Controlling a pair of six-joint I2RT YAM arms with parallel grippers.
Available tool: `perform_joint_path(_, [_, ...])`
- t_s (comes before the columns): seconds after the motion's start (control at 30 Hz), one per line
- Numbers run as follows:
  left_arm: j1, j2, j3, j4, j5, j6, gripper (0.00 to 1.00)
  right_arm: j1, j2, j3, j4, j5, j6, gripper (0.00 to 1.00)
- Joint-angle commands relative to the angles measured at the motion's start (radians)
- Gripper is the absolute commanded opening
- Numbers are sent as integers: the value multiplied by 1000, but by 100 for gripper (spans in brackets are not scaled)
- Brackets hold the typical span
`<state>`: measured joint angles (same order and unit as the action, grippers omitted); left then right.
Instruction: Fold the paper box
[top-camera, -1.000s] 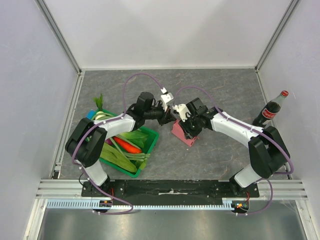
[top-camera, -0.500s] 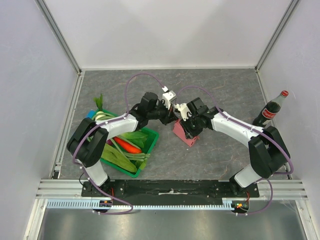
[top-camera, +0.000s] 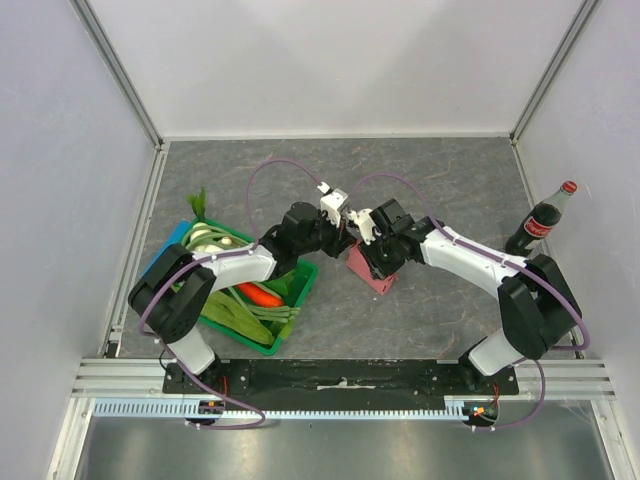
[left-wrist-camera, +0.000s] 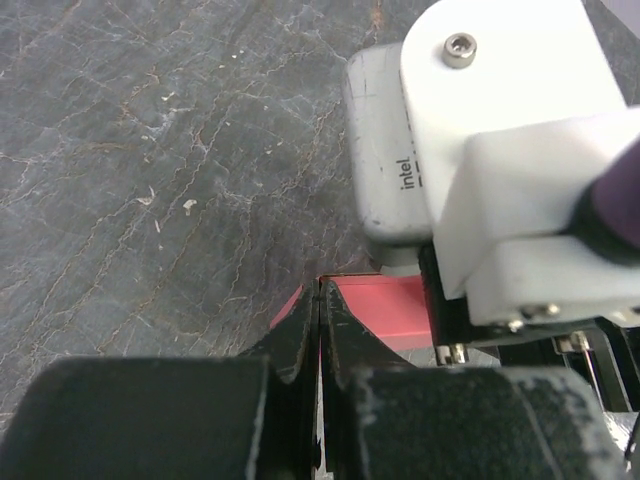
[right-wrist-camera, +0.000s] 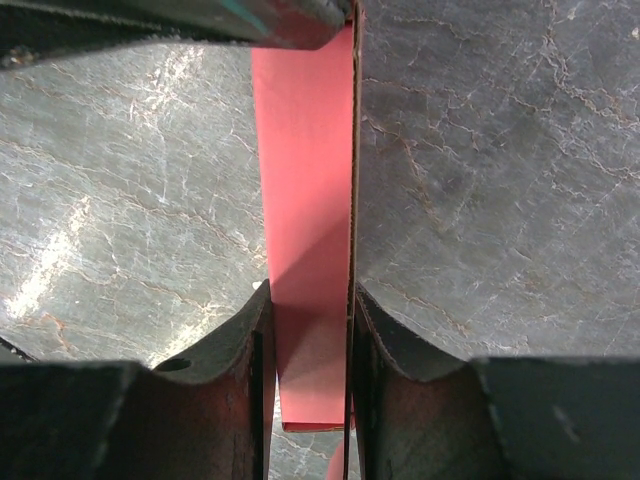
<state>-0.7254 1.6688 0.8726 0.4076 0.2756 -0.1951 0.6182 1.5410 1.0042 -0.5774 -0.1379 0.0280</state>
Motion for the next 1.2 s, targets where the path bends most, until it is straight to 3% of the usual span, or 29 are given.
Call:
perform_joint_path(0.0, [-43,9,-52,-15,-27,-33,3,12,-33,13,109,24,0,11])
perform_joint_path(0.17, [-60,0,-83,-3,-68,-12,9,18,-47,19,111,29,-7,11])
perform_joint_path(0.5, [-107,-52,-194,132,-252,54,2,32,-35,19,131,72,-20,11])
perform_joint_path(0.87, [-131,-50,-277,212,-314,102,2,29,4,53,134,103,-125,15])
perform_joint_path(0.97, [-147,-43,-273,200,-369,76,2,29,13,68,137,95,-102,27])
perform_joint_path(1.07, [-160,-47,-258,166,-441,31,2,29,1,82,137,106,-33,48])
perform_joint_path(1.1, [-167,-49,-245,154,-473,5,2,29,-10,85,122,121,4,59])
perform_joint_path(1.17, [-181,-49,-235,113,-531,-10,2,29,-27,102,100,119,74,67])
